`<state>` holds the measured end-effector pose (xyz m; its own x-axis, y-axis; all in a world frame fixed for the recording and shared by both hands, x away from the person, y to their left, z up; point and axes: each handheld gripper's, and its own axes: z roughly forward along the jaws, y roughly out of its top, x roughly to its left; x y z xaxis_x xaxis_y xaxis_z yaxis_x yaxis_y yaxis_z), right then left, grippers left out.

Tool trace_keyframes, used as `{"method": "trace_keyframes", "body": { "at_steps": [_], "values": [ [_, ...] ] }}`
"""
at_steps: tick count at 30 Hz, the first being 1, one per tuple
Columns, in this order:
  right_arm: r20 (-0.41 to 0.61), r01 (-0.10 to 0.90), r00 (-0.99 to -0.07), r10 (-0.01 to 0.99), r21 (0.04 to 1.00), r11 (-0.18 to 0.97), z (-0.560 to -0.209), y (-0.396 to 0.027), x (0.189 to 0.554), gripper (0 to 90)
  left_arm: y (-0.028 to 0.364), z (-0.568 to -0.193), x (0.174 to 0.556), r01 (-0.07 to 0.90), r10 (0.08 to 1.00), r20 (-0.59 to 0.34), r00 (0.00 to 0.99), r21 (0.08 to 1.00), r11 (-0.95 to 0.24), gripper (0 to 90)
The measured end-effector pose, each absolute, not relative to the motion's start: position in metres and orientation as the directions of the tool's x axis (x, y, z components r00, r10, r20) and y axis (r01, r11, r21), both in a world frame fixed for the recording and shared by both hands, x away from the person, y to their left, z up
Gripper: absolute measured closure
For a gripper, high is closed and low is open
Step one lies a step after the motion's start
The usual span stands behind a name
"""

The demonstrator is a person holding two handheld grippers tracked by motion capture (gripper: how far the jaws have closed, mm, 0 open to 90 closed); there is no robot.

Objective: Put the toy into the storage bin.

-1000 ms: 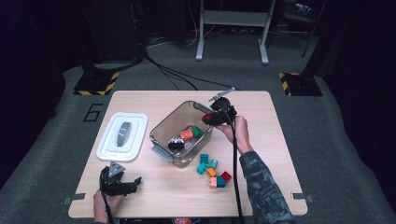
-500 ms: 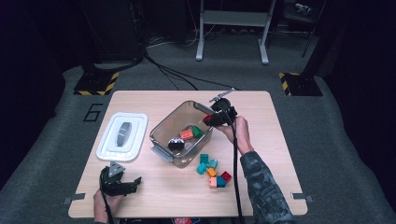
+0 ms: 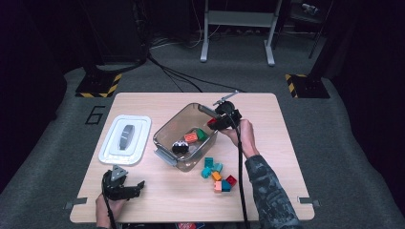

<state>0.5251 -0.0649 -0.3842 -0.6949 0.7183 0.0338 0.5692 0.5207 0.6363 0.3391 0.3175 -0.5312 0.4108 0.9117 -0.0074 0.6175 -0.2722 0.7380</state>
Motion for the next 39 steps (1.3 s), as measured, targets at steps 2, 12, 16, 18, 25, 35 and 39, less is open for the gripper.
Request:
{"method": "trace_keyframes", "body": {
  "at_steps": [2, 12, 16, 18, 25, 35, 39],
  "values": [
    [0.032, 0.570, -0.694, 0.719, 0.635, 0.522, -0.384, -0.064, 0.525, 58.8, 0.318, -0.531, 0.339, 0.617, 0.912, -0.007, 0.411, 0.738, -0.272, 10.4],
    [0.034, 0.575, -0.695, 0.718, 0.626, 0.527, -0.384, -0.063, 0.526, 58.5, 0.318, -0.531, 0.339, 0.614, 0.910, 0.002, 0.415, 0.737, -0.282, 10.4],
    [0.039, 0.577, -0.695, 0.718, 0.626, 0.524, -0.384, -0.064, 0.525, 57.9, 0.318, -0.531, 0.339, 0.614, 0.910, 0.002, 0.415, 0.737, -0.281, 10.4],
    [0.042, 0.578, -0.693, 0.719, 0.630, 0.520, -0.383, -0.065, 0.524, 57.5, 0.318, -0.531, 0.339, 0.616, 0.910, 0.001, 0.415, 0.736, -0.281, 10.4],
    [0.046, 0.575, -0.686, 0.727, 0.647, 0.501, -0.377, -0.072, 0.517, 47.6, 0.318, -0.531, 0.339, 0.616, 0.910, 0.000, 0.415, 0.736, -0.281, 10.4],
    [0.073, 0.563, -0.674, 0.735, 0.695, 0.447, -0.380, -0.105, 0.480, 21.6, 0.318, -0.531, 0.339, 0.614, 0.910, 0.001, 0.414, 0.737, -0.281, 10.4],
    [0.080, 0.574, -0.679, 0.730, 0.677, 0.460, -0.396, -0.116, 0.465, 14.9, 0.318, -0.531, 0.339, 0.614, 0.910, 0.001, 0.414, 0.737, -0.280, 10.4]
  ]
}}
